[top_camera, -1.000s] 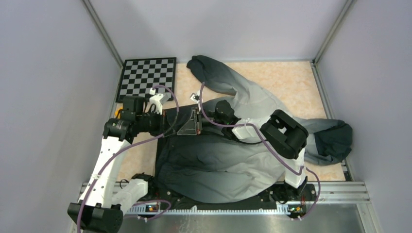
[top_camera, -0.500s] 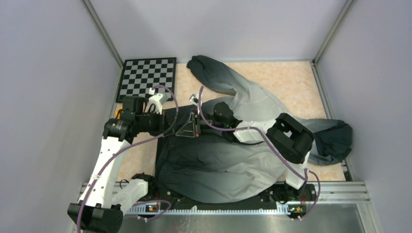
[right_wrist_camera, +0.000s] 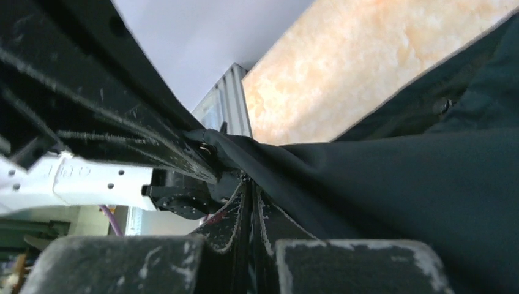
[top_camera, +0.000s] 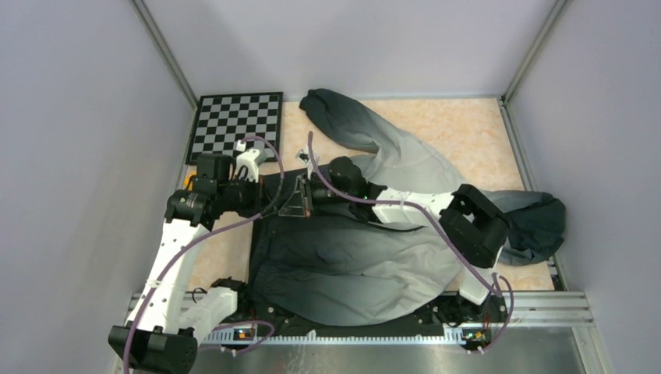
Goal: Zip up the jacket
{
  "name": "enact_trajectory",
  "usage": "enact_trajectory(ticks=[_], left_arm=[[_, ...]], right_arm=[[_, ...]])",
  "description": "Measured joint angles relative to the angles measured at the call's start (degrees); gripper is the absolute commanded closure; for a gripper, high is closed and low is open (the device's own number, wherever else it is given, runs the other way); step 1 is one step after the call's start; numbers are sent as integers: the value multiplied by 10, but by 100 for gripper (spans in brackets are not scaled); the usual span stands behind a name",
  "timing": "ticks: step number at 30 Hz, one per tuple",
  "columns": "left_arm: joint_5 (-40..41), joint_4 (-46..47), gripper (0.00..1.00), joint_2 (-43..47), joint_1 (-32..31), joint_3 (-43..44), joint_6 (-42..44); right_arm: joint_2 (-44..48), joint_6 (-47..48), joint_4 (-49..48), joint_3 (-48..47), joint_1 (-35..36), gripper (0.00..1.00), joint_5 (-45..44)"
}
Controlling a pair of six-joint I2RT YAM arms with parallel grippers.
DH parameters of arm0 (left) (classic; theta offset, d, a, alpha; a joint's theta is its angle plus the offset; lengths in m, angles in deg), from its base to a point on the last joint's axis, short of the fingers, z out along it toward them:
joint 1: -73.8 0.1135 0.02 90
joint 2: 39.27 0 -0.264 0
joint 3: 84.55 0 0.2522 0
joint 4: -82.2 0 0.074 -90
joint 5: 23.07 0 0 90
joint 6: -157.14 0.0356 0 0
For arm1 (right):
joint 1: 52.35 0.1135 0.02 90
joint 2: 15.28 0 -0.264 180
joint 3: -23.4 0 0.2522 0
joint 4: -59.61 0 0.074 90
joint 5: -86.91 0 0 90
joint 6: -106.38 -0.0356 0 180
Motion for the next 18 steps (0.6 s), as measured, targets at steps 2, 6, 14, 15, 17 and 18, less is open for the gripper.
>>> enact_trajectory(ticks=[2,6,14,15,17,18], left_arm=[[22,4,100,0,0,0,-5],[51,20,100,-1,1,-2,-22],[66,26,100,-5,-5,-23,-59],[70,26,100,-5,-7,-26,-63],[77,27,100,-7,-10,-30,-71],[80,27,100,-7,-11,-31,-73]], right_arm=[[5,0,144,-66,10,100,-33],[5,-7,396,-193,31,100,-139],[-1,-54,609,-277,54,100,-304],[-2,-58,621,-277,55,100,-315],[-2,-62,636,-277,59,100,-336],[-2,-63,639,-277,62,100,-344]])
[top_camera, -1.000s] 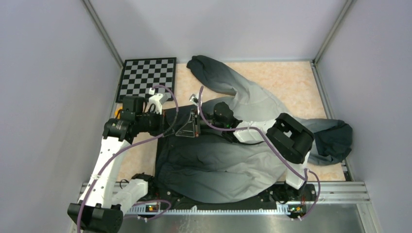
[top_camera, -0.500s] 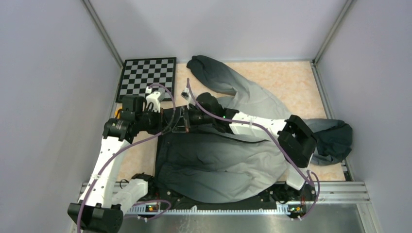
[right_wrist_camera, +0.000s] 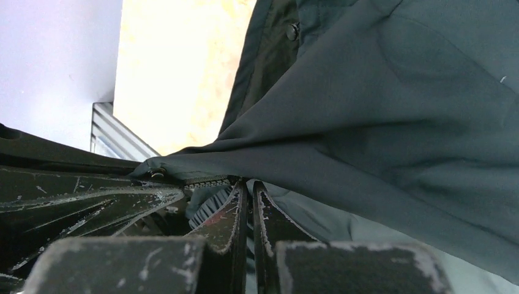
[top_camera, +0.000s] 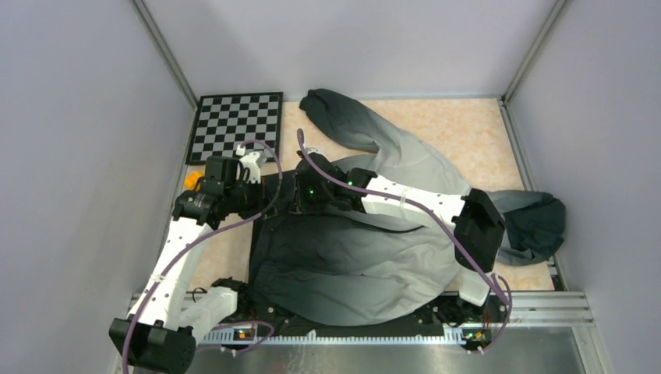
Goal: Zip up the jacket
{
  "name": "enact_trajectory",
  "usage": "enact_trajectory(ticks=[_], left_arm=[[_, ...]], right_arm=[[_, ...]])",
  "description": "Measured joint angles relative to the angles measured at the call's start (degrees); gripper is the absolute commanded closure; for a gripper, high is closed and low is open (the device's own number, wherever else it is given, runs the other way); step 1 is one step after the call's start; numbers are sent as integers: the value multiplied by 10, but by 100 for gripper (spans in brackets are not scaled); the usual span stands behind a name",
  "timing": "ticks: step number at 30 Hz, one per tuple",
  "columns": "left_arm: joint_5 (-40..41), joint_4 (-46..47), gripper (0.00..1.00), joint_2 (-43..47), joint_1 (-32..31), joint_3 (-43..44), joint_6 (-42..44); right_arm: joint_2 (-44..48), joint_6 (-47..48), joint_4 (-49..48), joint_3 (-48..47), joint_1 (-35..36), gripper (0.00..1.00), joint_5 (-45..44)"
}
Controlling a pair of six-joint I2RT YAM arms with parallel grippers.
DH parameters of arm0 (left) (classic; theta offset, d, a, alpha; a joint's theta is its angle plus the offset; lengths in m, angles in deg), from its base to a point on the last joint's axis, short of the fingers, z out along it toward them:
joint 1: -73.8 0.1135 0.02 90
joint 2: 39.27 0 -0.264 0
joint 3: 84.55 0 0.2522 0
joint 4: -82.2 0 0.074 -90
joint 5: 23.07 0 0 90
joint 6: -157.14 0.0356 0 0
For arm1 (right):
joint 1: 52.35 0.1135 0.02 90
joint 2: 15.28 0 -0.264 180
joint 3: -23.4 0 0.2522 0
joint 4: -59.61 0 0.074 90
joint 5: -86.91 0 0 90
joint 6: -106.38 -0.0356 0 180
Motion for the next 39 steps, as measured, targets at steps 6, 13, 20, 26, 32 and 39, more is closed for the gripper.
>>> enact_trajectory(ticks=[6,13,20,26,32,39], left_arm=[[12,1,100,0,-4,-5,-12],[39,3,100,9,-7,0,-29],[21,12,100,62,7,-4,-29],[20,11,100,71,9,-4,-26],[1,13,100,75,9,-4,-27],[-10,16,100,82,9,-4,-27]], right_arm=[[6,0,-11,21,9,100,-30],[0,10,-30,14,13,100,-38],[-37,79,-107,-19,2,100,66],[-24,123,-187,28,0,100,112],[-2,138,-238,72,-1,100,137],[22,140,-275,104,-3,100,150]])
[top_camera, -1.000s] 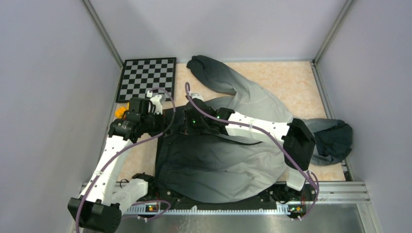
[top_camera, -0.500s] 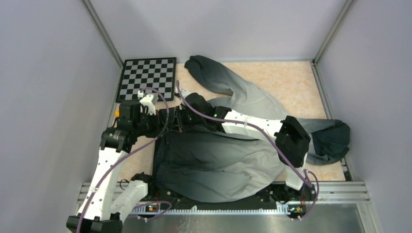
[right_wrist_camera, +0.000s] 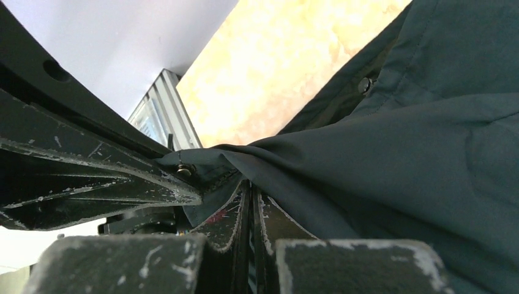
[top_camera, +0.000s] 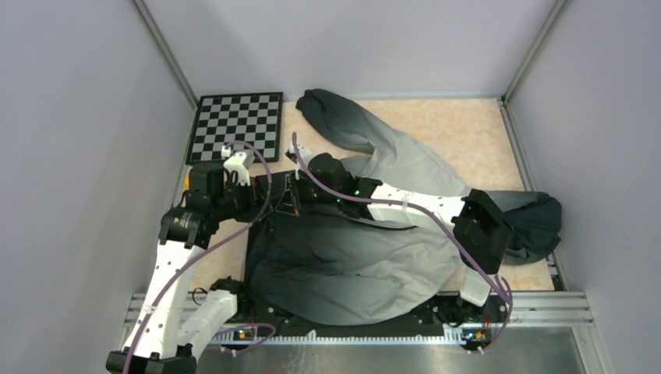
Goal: Zip up the jacket
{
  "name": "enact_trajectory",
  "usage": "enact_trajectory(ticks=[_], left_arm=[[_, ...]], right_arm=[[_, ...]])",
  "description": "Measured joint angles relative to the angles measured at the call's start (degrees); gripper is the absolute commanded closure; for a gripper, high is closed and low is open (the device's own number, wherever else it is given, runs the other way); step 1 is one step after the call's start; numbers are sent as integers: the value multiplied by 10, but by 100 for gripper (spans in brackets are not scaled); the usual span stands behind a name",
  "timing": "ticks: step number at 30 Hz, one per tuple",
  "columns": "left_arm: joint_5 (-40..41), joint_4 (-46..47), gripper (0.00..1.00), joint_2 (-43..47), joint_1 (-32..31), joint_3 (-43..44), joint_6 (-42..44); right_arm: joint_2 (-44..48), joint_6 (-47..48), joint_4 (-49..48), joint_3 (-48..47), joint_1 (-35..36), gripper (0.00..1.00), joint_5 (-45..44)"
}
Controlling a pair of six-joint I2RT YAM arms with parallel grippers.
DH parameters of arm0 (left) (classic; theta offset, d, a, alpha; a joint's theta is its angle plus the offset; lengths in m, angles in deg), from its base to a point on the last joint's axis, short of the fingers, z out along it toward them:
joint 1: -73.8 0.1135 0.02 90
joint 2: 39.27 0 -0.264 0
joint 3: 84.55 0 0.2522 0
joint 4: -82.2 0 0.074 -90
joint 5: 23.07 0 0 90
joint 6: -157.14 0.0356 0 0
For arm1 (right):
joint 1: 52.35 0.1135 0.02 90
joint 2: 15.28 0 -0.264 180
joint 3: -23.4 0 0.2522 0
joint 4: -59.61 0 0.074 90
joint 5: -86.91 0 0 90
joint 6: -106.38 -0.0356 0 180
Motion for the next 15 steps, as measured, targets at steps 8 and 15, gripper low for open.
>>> enact_trajectory(ticks=[8,15], left_arm=[[1,1,100,4,0,0,0],[4,-1,100,9,0,0,1]], right_arm=[[22,4,-18,23,0,100,0],[26,8,-32,32,0,100,11]])
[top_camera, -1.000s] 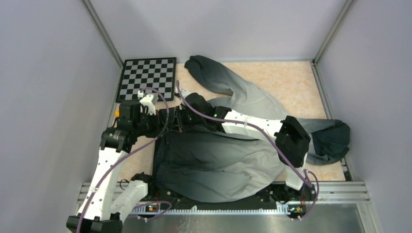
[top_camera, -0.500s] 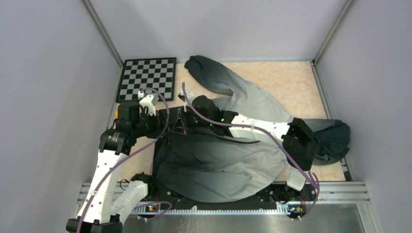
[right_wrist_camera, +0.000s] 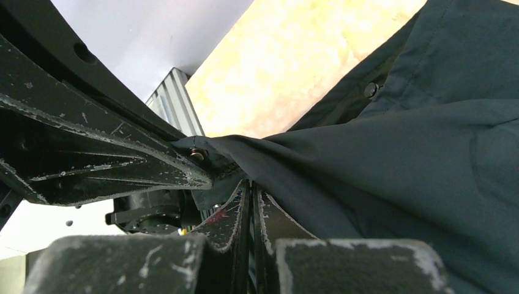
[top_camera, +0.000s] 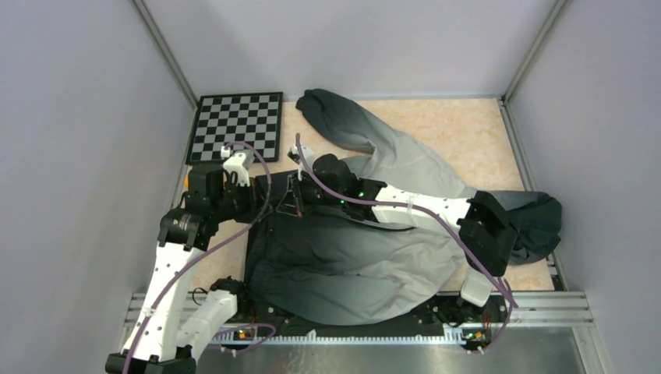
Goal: Zip up the jacket
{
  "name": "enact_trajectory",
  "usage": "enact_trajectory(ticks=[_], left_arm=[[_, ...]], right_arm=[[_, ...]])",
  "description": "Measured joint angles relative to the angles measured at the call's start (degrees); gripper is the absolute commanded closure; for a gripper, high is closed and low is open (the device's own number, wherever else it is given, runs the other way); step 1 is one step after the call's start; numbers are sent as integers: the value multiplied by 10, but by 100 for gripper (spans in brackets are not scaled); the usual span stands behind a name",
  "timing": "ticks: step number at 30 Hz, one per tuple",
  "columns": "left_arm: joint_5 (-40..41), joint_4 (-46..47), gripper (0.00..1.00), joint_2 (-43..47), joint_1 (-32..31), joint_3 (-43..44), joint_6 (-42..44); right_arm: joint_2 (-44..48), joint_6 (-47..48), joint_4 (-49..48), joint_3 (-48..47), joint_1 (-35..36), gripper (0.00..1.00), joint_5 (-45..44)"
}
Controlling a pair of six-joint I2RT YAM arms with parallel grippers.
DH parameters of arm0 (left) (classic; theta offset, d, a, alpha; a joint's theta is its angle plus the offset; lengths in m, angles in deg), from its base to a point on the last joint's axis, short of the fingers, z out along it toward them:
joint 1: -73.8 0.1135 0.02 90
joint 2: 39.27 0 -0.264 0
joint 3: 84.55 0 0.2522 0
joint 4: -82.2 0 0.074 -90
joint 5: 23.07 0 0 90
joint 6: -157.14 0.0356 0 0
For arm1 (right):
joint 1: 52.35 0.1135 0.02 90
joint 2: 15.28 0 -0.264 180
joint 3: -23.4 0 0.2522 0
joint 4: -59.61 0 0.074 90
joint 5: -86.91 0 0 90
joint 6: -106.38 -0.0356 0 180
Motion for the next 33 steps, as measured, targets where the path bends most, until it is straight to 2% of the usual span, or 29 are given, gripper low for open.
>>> enact_trajectory(ticks=[4,6,8,10,14,18,22,25,30,33], left_arm=[[4,0,100,0,0,0,0],[13,0,100,0,-1,0,0],[27,0,100,0,-2,0,-1],[43,4,100,0,-2,0,-3],[54,-4,100,0,-11,0,-7],[81,-2,100,15,-5,0,-7],[80,0,100,20,-5,0,-5],[59,2,100,20,-4,0,-2],[0,12,100,20,-4,0,2],[-17,13,100,21,-4,0,9]], right_arm=[[0,-5,7,0,0,100,-7],[-1,-23,56,-18,1,100,-34],[-11,-58,148,-75,3,100,-81],[-12,-87,182,-92,5,100,-118],[23,-142,159,-3,6,100,-158],[38,-141,229,98,-21,100,-217],[33,-117,291,102,-26,100,-263],[35,-82,265,90,-21,100,-240],[70,-5,151,113,-21,80,-136],[85,22,79,113,-21,76,-93]])
